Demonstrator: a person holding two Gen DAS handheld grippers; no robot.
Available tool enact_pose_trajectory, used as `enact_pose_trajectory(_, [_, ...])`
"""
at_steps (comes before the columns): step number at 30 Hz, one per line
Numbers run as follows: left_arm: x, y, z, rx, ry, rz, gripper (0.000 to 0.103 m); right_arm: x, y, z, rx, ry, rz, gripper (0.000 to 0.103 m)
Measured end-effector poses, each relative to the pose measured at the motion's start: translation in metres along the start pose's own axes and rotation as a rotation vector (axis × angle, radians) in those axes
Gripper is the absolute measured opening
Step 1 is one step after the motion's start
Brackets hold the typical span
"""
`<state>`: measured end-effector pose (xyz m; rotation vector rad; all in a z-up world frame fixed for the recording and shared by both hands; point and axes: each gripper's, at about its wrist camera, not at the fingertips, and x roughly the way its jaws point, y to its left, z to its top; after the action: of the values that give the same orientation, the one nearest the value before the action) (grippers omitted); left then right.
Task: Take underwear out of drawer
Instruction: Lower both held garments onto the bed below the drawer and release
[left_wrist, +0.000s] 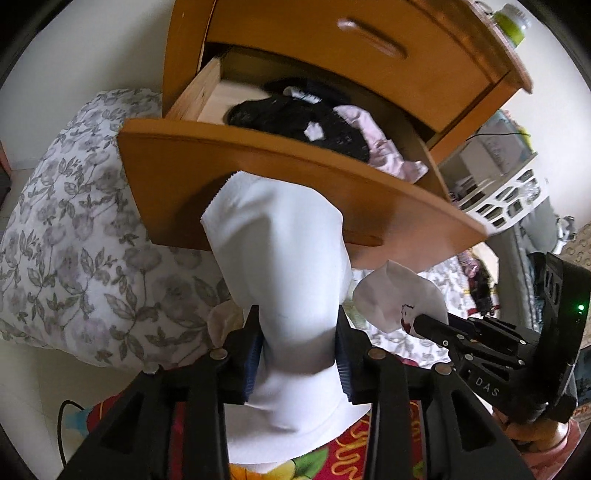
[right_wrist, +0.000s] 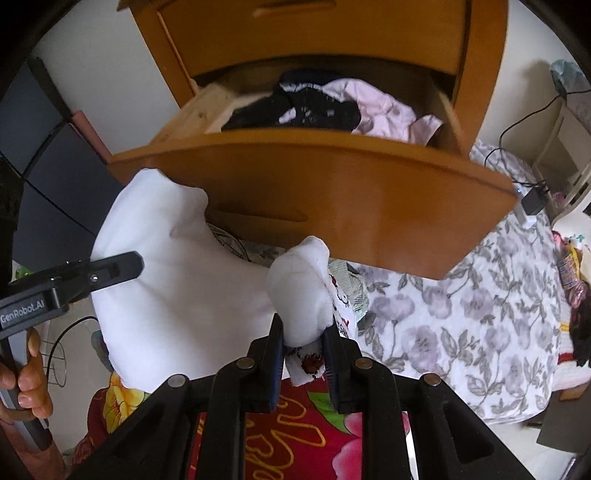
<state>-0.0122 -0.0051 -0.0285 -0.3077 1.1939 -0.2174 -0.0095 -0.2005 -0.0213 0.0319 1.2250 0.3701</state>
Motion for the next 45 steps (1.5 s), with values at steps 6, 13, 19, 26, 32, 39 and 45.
enact_pose_trajectory(6, [0.032,-0.004,0.009,0.029,0.055,0.049,0.039,0.025,0.001,0.009,0.009,0.034,-0.010,0.022])
enact_pose_trajectory(13, [0.047,-0.003,0.010,0.032,0.092,0.070,0.052,0.045,0.004,0.011,0.009,0.093,-0.002,0.033])
enact_pose_trajectory(19, [0.040,-0.002,0.009,0.018,0.099,0.074,0.063,0.043,0.004,0.010,0.009,0.089,-0.009,0.047])
enact_pose_trajectory(26, [0.014,-0.004,0.009,0.014,0.051,0.068,0.070,0.032,-0.004,0.009,0.037,0.067,-0.022,0.052])
enact_pose_trajectory(32, [-0.013,-0.008,0.013,0.020,-0.014,0.066,0.074,0.017,-0.005,0.010,0.039,0.038,-0.018,0.057])
enact_pose_trajectory(39, [-0.029,-0.012,0.012,0.042,-0.080,0.114,0.093,-0.004,0.001,0.012,0.048,-0.021,-0.023,0.089])
enact_pose_trajectory(45, [-0.034,-0.009,0.011,0.045,-0.120,0.155,0.098,-0.012,0.002,0.012,0.044,-0.059,-0.038,0.103])
